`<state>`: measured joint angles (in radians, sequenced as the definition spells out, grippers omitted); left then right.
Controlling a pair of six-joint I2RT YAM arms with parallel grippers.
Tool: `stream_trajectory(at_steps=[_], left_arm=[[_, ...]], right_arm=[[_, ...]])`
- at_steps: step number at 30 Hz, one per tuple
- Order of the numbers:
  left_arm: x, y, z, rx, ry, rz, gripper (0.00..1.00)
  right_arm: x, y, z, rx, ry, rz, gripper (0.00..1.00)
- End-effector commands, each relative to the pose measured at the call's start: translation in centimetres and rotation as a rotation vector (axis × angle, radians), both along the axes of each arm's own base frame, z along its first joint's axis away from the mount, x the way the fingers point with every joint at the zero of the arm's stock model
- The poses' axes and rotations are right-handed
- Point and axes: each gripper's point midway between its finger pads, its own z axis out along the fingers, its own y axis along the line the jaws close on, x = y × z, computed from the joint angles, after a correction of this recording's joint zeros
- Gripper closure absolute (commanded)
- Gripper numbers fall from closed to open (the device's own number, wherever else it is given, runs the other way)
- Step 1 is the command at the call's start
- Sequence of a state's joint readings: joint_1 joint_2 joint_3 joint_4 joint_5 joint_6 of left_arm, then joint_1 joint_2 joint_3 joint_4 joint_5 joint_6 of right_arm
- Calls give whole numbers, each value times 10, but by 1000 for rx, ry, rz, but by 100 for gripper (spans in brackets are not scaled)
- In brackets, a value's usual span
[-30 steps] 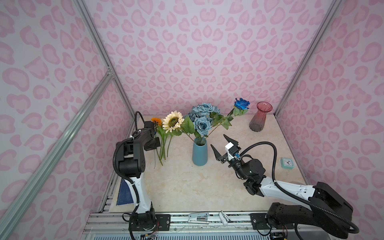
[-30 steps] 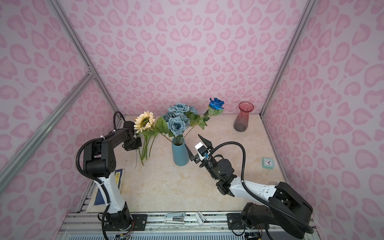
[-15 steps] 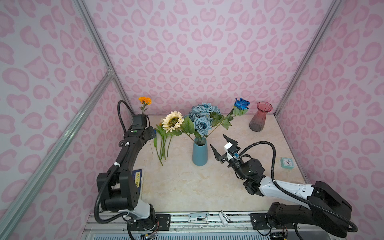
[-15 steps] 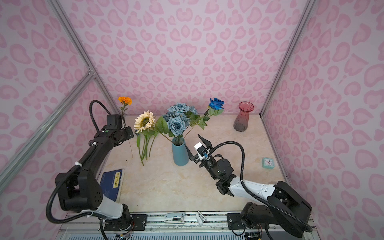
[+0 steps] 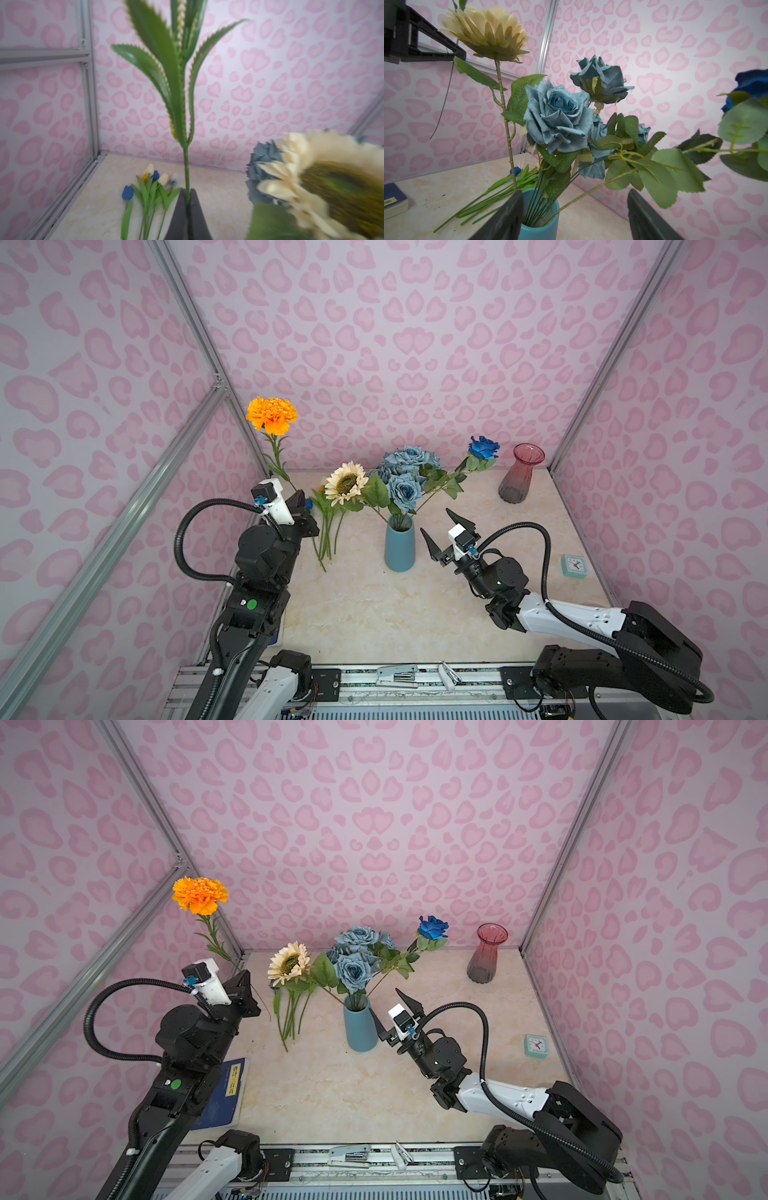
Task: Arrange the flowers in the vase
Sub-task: 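Carry the orange marigold over the teal vase with the left gripper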
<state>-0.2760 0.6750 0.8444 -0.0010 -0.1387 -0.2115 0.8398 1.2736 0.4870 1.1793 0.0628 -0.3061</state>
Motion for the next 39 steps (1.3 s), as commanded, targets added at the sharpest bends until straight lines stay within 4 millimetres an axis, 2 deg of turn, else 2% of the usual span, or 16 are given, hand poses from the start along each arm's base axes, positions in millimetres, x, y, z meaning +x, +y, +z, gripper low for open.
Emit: stream_trajectory(at_steps=[1,5,11,12,16,19,23,29,39], left_arm=[[-26,-19,18,-4,-136,-116,98],[-55,-55,17,20,-192,-350,99],[-102,-98,37,36,-282,-687,98],[-108,-106,46,26,-305,-753,98],[-120,-137,63,-43,-341,-971,99],[-123,-156,73,-76,-416,-1043,98],[-108,-180,69,-77,-424,-1073,98],[-67,-193,48,-52,-432,-979,98],[-19,-200,22,49,-434,-812,98]], right_arm=[[-3,-3,13,56,-28,1,22],[-8,2,14,51,-33,13,22],[-15,5,20,29,-47,14,23],[-16,5,20,29,-48,15,23],[-17,7,22,25,-54,13,23],[-19,7,24,34,-62,8,23],[-19,1,24,48,-61,-12,23],[-20,-8,21,36,-66,-46,23],[-18,-16,21,25,-82,-91,24]])
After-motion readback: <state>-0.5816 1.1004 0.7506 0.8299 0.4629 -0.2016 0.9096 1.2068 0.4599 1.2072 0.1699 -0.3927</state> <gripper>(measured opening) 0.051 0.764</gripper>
